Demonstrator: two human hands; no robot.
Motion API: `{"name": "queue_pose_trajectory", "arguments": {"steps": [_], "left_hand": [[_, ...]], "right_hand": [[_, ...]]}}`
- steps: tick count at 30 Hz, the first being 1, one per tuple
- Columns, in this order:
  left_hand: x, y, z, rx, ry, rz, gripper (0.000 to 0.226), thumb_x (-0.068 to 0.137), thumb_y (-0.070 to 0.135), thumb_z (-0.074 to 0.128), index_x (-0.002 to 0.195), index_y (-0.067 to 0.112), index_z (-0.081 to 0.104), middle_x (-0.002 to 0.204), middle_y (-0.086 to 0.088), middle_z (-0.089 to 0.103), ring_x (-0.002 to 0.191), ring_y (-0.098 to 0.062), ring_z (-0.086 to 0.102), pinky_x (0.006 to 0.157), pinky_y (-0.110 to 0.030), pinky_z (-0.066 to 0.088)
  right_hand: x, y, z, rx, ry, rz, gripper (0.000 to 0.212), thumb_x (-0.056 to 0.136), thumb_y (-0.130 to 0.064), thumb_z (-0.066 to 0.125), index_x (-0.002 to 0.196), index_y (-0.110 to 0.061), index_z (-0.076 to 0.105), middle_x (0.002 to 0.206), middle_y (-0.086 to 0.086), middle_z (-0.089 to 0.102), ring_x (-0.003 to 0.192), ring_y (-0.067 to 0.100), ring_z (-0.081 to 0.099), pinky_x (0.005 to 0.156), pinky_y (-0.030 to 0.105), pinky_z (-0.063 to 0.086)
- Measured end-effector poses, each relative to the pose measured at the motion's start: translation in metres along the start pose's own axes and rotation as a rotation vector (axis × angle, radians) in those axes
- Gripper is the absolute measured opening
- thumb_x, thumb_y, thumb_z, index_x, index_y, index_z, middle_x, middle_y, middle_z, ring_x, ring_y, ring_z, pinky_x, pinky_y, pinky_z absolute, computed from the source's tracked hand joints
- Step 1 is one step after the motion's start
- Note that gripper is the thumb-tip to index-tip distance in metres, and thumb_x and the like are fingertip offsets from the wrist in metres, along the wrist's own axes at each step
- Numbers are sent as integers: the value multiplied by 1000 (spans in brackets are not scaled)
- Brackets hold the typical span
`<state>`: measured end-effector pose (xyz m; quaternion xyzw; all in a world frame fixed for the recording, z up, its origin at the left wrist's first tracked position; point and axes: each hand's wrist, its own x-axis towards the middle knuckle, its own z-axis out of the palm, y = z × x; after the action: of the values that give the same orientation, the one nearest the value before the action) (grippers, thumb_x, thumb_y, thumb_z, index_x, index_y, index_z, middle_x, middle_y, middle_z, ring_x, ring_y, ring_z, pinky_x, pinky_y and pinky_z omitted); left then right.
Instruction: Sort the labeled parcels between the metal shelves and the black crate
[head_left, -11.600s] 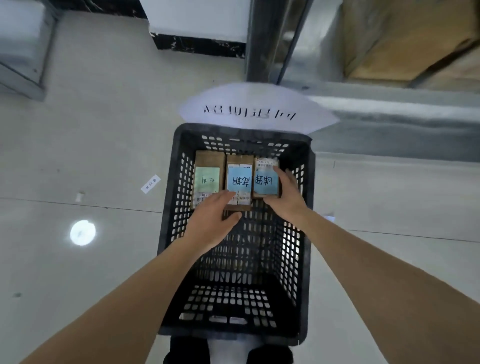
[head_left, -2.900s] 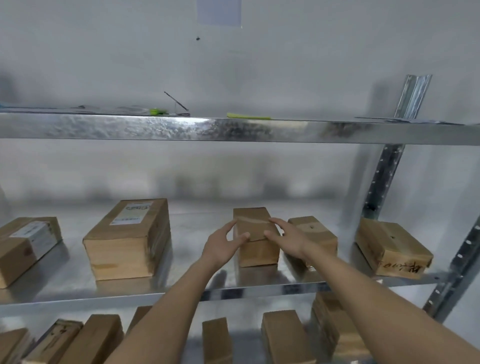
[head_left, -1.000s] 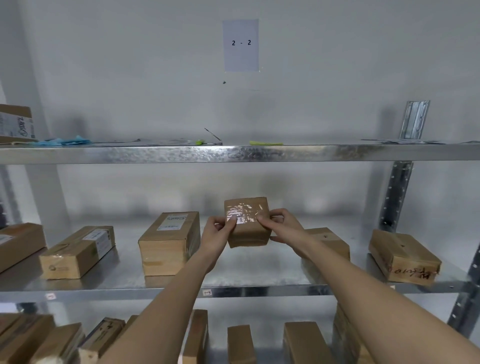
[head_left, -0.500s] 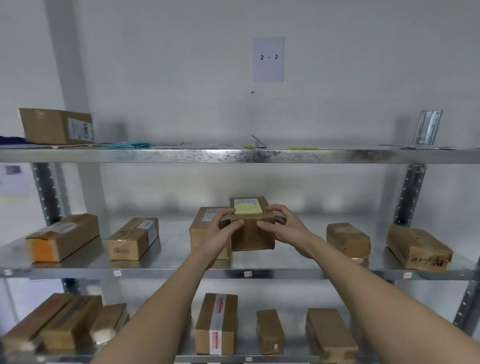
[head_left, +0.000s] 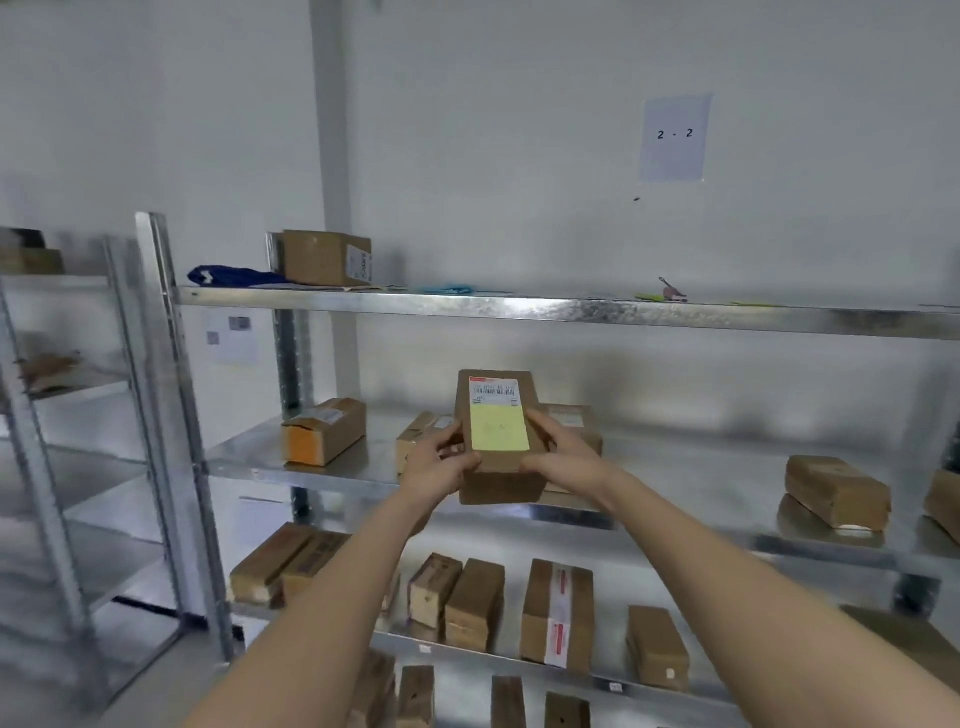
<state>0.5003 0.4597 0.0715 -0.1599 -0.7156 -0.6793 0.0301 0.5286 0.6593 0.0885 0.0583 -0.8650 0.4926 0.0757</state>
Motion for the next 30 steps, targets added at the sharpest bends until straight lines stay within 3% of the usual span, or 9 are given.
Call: {"name": "queue_pose_trajectory", "arguments": {"steps": [3, 5, 7, 13, 16, 19, 22, 26, 30], "left_hand": [[-23, -7, -67, -29, 95, -51, 52, 90, 8, 70, 136, 27, 56, 118, 5, 65, 107, -13, 63, 88, -34, 58], [-41, -13, -115, -5, 170, -69, 52, 88, 11, 72, 137, 21, 58, 125, 3, 62, 118, -19, 59, 99, -45, 52], [-57, -20, -162, -3, 251, -81, 49, 88, 12, 73, 135, 18, 60, 128, -2, 64, 119, -22, 60, 102, -45, 50], [-108, -38, -290, -98, 437, -156, 37, 93, 14, 68, 129, 19, 63, 116, -3, 71, 105, -18, 69, 82, -41, 61], [-128, -51, -352, -99, 529, -193, 35, 93, 19, 68, 128, 24, 64, 113, -6, 73, 106, -18, 68, 75, -36, 61], [-143, -65, -411, -45, 593, -229, 33, 94, 22, 65, 126, 30, 65, 112, -1, 73, 107, -13, 66, 67, -29, 58], [-148, -81, -472, 22, 639, -266, 36, 92, 24, 66, 127, 33, 65, 114, 2, 72, 111, -14, 64, 87, -39, 57], [-135, -92, -549, 111, 661, -311, 36, 94, 26, 63, 129, 36, 62, 121, 3, 68, 114, -14, 61, 86, -35, 53], [-108, -110, -620, 149, 685, -367, 40, 93, 34, 66, 132, 30, 61, 126, 2, 65, 119, -18, 57, 100, -41, 49]], "right_hand": [[5, -28, 60, 36, -88, -36, 78, 93, -10, 66, 157, -40, 32, 150, -7, 46, 128, 12, 43, 98, 26, 42], [11, -46, 105, 51, -147, -63, 79, 92, -16, 72, 157, -37, 33, 144, -9, 49, 125, 11, 46, 92, 22, 42], [18, -63, 152, 42, -207, -96, 87, 85, -27, 83, 156, -34, 33, 142, -9, 49, 126, 11, 46, 91, 20, 43], [42, -114, 295, 31, -341, -184, 106, 60, -47, 97, 148, -34, 40, 134, -15, 56, 127, 9, 52, 109, 34, 46], [60, -135, 371, -14, -410, -252, 126, 43, -70, 93, 151, -35, 37, 141, -15, 53, 129, 8, 50, 112, 41, 45], [76, -156, 444, -50, -467, -274, 136, 39, -74, 91, 155, -31, 33, 144, -13, 49, 130, 10, 48, 111, 40, 44], [99, -174, 515, -34, -510, -306, 135, 37, -75, 93, 152, -35, 36, 142, -11, 50, 128, 9, 51, 109, 39, 47], [146, -196, 603, -14, -567, -294, 138, 29, -81, 91, 149, -41, 36, 139, -8, 52, 124, 12, 55, 107, 38, 50], [195, -211, 672, -66, -606, -278, 138, 30, -85, 86, 150, -49, 28, 142, -3, 41, 129, 17, 49, 110, 43, 47]]}}
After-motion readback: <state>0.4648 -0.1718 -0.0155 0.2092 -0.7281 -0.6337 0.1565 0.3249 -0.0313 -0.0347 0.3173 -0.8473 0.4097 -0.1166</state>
